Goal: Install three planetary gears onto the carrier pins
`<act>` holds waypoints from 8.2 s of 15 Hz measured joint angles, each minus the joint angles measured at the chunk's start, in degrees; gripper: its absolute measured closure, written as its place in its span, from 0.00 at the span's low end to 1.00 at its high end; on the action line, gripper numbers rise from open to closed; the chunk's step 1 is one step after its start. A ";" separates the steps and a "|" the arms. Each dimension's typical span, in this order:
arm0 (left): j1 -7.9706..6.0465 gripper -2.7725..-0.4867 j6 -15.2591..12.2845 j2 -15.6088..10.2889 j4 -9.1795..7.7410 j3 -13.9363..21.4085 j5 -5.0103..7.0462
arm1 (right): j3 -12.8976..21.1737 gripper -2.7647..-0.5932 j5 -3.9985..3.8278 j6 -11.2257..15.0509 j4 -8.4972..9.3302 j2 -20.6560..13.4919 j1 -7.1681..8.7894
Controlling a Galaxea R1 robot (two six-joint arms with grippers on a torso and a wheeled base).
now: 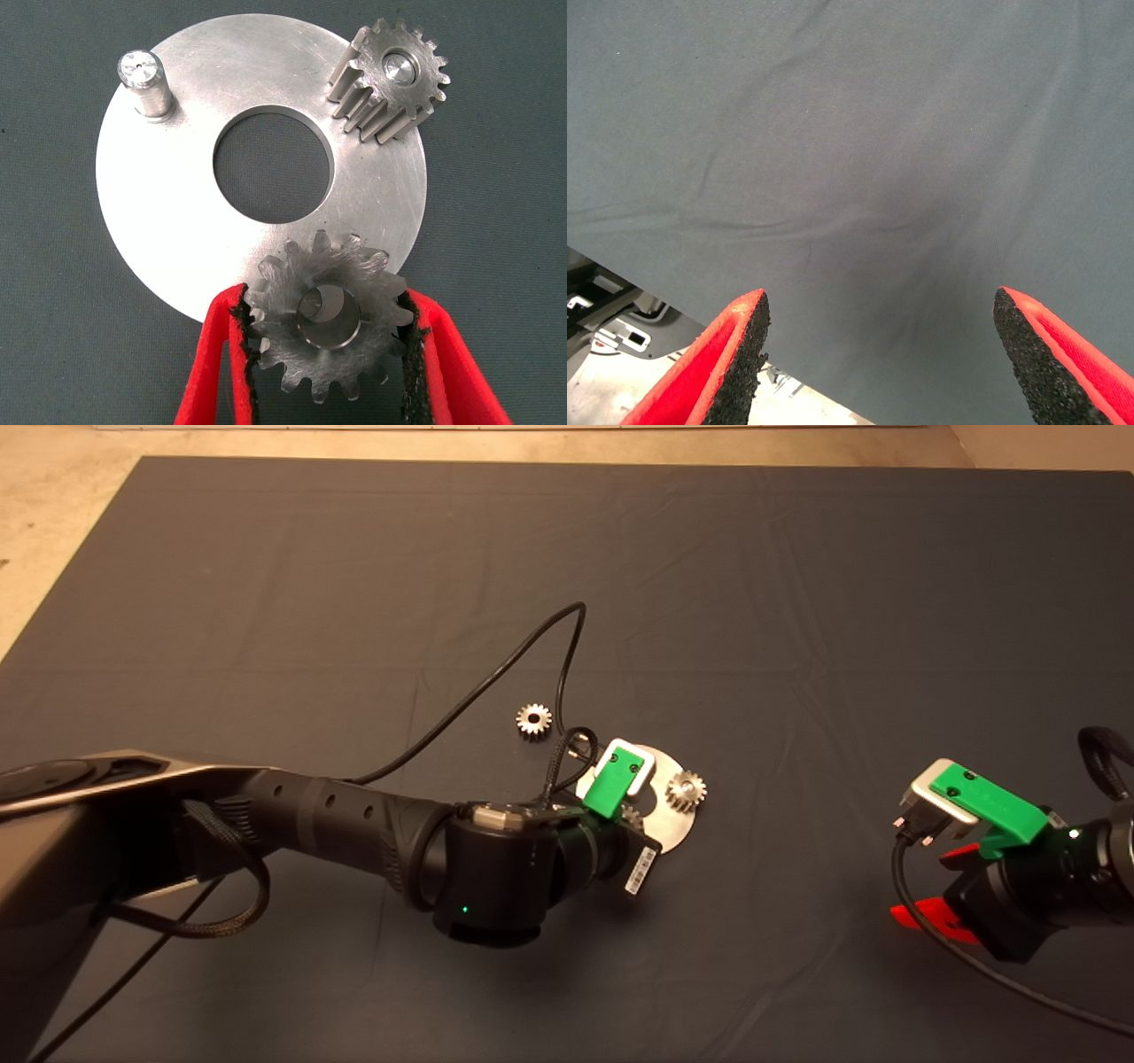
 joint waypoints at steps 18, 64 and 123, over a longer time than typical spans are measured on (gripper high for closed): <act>4.18 0.93 15.58 0.85 4.66 -0.27 0.17 | 0.02 0.42 0.04 0.00 2.06 0.00 4.00; -4.29 0.93 22.27 0.41 -14.04 -3.74 -5.50 | 0.07 0.42 0.23 0.05 2.58 -0.15 4.30; -3.61 0.85 21.70 -1.78 -13.57 -4.62 -8.39 | 0.07 0.42 0.28 0.10 3.74 0.04 4.46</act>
